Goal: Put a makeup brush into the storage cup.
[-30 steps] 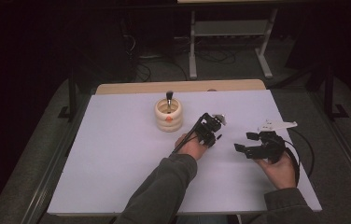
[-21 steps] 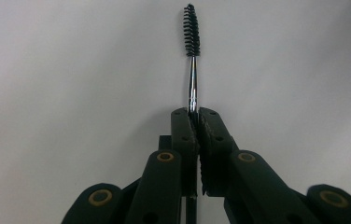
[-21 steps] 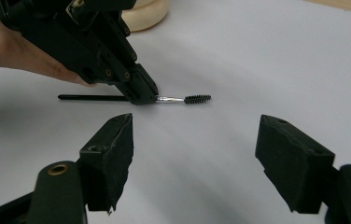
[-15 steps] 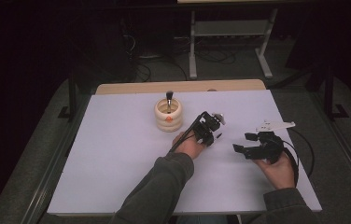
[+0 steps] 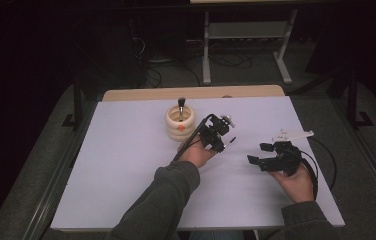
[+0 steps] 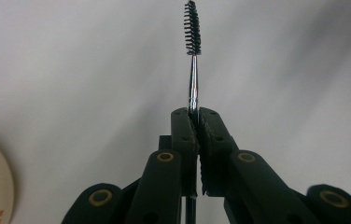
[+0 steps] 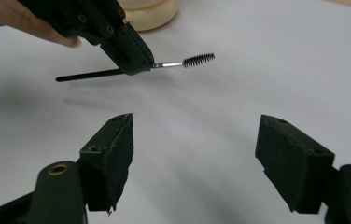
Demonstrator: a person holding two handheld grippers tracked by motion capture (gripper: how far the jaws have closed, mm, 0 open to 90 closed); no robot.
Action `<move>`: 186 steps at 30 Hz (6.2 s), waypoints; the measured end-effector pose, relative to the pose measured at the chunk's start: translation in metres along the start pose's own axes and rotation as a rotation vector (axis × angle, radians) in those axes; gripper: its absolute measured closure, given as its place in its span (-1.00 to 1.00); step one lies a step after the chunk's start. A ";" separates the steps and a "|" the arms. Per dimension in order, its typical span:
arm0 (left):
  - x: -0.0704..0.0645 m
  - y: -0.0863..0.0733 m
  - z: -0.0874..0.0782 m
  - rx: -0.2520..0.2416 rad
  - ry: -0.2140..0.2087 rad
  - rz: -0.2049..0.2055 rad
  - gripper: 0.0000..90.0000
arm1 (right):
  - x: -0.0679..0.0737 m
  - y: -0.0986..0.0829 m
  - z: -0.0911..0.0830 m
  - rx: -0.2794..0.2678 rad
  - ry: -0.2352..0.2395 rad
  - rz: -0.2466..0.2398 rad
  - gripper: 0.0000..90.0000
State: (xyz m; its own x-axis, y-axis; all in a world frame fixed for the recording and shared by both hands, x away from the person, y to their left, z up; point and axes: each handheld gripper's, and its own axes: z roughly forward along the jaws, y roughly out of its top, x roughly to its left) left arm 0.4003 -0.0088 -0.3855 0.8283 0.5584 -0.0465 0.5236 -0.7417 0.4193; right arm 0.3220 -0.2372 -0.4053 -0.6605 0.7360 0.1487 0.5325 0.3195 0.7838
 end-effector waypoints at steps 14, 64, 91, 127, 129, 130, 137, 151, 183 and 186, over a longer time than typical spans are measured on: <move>0.013 -0.019 -0.032 -0.085 -0.027 -0.015 0.91 | 0.011 0.005 0.006 -0.007 0.043 -0.020 -0.40; 0.036 -0.096 -0.100 -0.330 -0.102 -0.046 0.91 | 0.055 0.026 0.029 0.012 0.187 -0.095 -0.39; 0.033 -0.133 -0.116 -0.399 -0.108 -0.024 0.91 | 0.067 0.046 0.036 0.019 0.290 -0.101 -0.37; 0.020 -0.146 -0.125 -0.479 -0.131 0.049 0.91 | 0.088 0.099 0.057 -0.020 0.517 -0.082 -0.01; 0.019 -0.145 -0.126 -0.483 -0.134 0.055 0.91 | 0.091 0.100 0.061 -0.004 0.528 -0.087 0.04; 0.018 -0.145 -0.126 -0.486 -0.134 0.056 0.91 | 0.092 0.101 0.062 -0.002 0.535 -0.087 0.07; 0.014 -0.144 -0.126 -0.494 -0.139 0.073 0.91 | 0.095 0.106 0.066 0.003 0.563 -0.093 0.26; 0.007 -0.140 -0.121 -0.496 -0.149 0.092 0.91 | 0.088 0.107 0.064 -0.025 0.619 -0.058 0.68; 0.013 -0.159 -0.122 -0.465 -0.138 0.075 0.44 | 0.059 0.104 0.041 0.003 0.518 -0.051 0.88; 0.015 -0.164 -0.122 -0.463 -0.127 0.065 0.38 | 0.056 0.107 0.039 0.008 0.503 -0.057 0.88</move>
State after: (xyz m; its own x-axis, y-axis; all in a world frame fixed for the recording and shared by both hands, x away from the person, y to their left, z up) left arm 0.3026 0.1660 -0.3445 0.8891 0.4455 -0.1049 0.3498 -0.5137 0.7834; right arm 0.3624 -0.1386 -0.3367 -0.8607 0.3395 0.3793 0.4910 0.3568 0.7947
